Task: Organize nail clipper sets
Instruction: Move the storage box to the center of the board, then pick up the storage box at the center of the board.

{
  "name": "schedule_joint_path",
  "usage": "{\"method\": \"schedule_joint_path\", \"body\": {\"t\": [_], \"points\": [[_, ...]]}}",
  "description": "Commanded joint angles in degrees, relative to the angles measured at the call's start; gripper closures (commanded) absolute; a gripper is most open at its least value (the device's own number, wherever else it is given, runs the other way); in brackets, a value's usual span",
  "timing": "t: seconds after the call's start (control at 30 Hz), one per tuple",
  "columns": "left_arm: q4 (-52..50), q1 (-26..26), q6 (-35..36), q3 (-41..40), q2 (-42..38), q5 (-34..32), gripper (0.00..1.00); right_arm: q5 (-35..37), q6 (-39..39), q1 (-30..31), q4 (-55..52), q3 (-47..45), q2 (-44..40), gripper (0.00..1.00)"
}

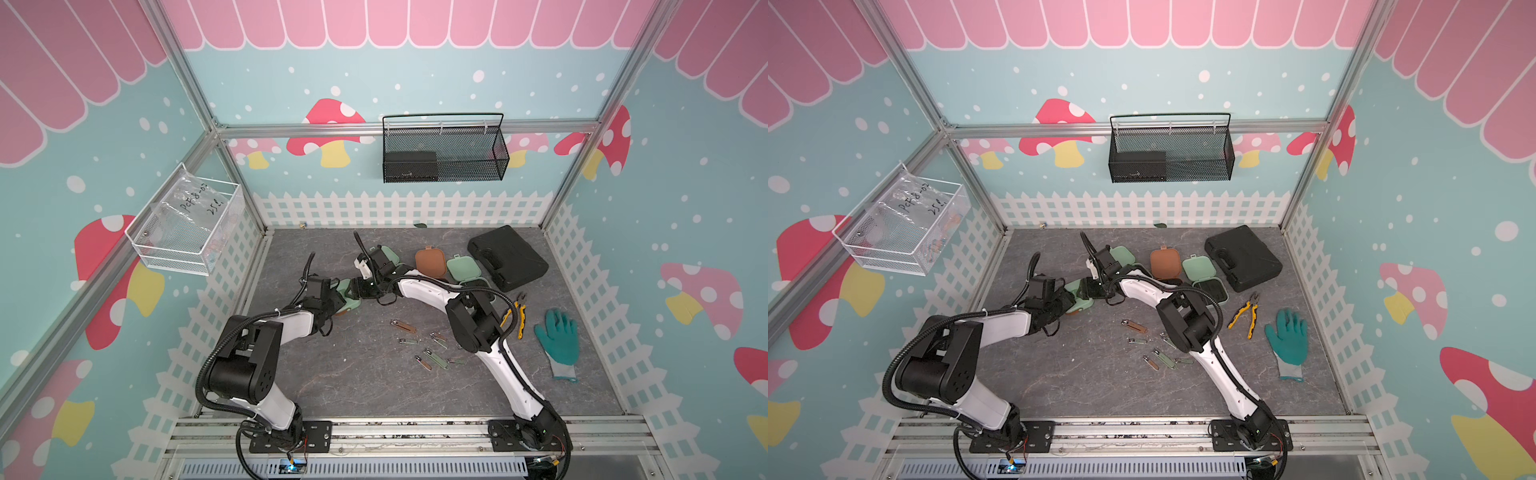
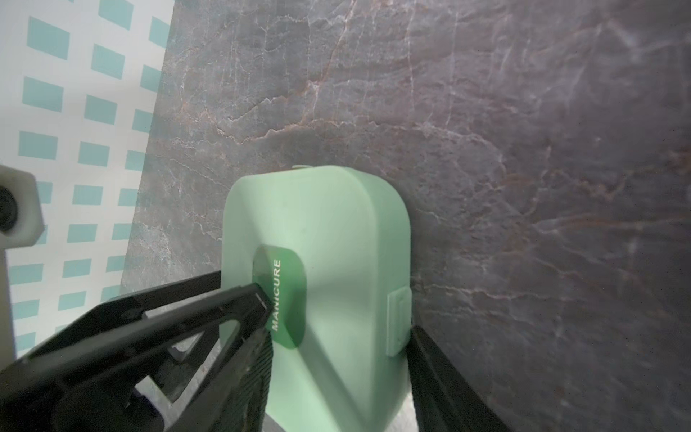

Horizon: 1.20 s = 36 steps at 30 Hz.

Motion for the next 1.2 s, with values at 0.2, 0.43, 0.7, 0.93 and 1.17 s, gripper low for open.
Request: {"method": "schedule_joint_path", "body": {"t": [0.2,0.43,0.7,0.93,1.17], "points": [[-20.2,-0.4,5.0,6.8,-18.5,-9.9,0.32,11.0,-12.6,0.6,-6.7,-4.9,-17.8,0.32],[-27.0,-0.8,5.0,5.8,-26.8,-3.0,0.33,18.6,-17.0,-5.3,-6.4,-27.6,-36.6,0.34],[-27.2,-12.1,1.2,1.3,-29.0,-2.4,0.34,16.3,-26.2,-18.0,-6.0,-38.6,-42.0,0.4],[-26.3,-19.2,-2.9,1.3,-26.1,-5.6,0.37,16.1,-28.0,-23.5,-3.6,-37.1,-33.7,0.51],[-25.6,-20.2,-3.6,0.9,-25.5,-6.1,0.38,17.6,-27.9,-26.0,-2.7,-36.1,-27.8,0.59]]}}
